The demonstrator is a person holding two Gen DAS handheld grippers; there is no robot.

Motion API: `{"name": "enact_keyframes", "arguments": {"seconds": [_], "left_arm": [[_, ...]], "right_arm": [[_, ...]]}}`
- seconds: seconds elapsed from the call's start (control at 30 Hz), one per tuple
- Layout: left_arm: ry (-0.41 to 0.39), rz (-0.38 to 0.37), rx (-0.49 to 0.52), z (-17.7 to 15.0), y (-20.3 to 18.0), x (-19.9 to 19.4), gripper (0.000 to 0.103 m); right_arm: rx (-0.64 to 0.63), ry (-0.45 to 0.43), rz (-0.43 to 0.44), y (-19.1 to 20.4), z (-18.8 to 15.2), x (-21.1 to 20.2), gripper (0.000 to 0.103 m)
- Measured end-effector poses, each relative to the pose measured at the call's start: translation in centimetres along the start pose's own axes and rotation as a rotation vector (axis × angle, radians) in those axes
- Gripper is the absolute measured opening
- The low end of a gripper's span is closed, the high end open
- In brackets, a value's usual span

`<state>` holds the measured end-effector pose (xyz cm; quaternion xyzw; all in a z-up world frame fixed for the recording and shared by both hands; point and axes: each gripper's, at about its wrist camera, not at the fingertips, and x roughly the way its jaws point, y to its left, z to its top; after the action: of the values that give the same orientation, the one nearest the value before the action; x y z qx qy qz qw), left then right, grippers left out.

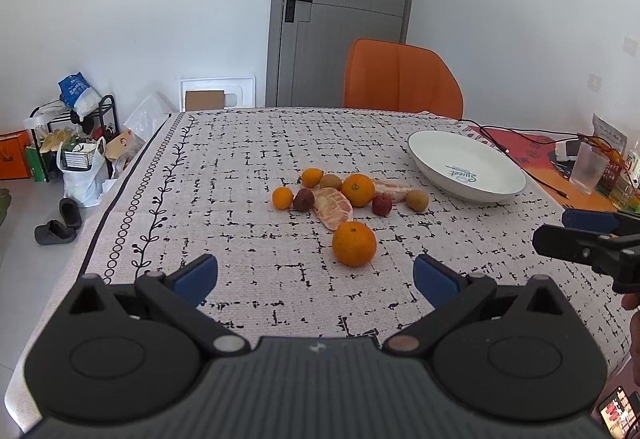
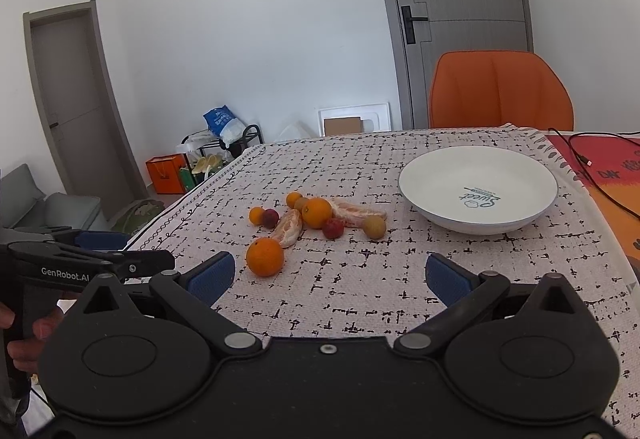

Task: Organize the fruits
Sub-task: 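Move both tools toward the fruit pile on the tablecloth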

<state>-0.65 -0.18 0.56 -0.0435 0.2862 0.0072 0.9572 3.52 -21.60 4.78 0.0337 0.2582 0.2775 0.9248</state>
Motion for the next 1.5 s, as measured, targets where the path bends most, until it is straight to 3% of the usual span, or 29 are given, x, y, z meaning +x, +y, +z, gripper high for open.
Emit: {"name": "enact_keyframes", "arguments": {"seconds": [1.5], "left_arm": [[0.01, 0.023, -0.006, 0.3, 0.3, 0.7, 0.103]], "right_arm": [[0.026, 0.019, 0.03, -1.0, -0.3, 1.0, 0.103]]}}
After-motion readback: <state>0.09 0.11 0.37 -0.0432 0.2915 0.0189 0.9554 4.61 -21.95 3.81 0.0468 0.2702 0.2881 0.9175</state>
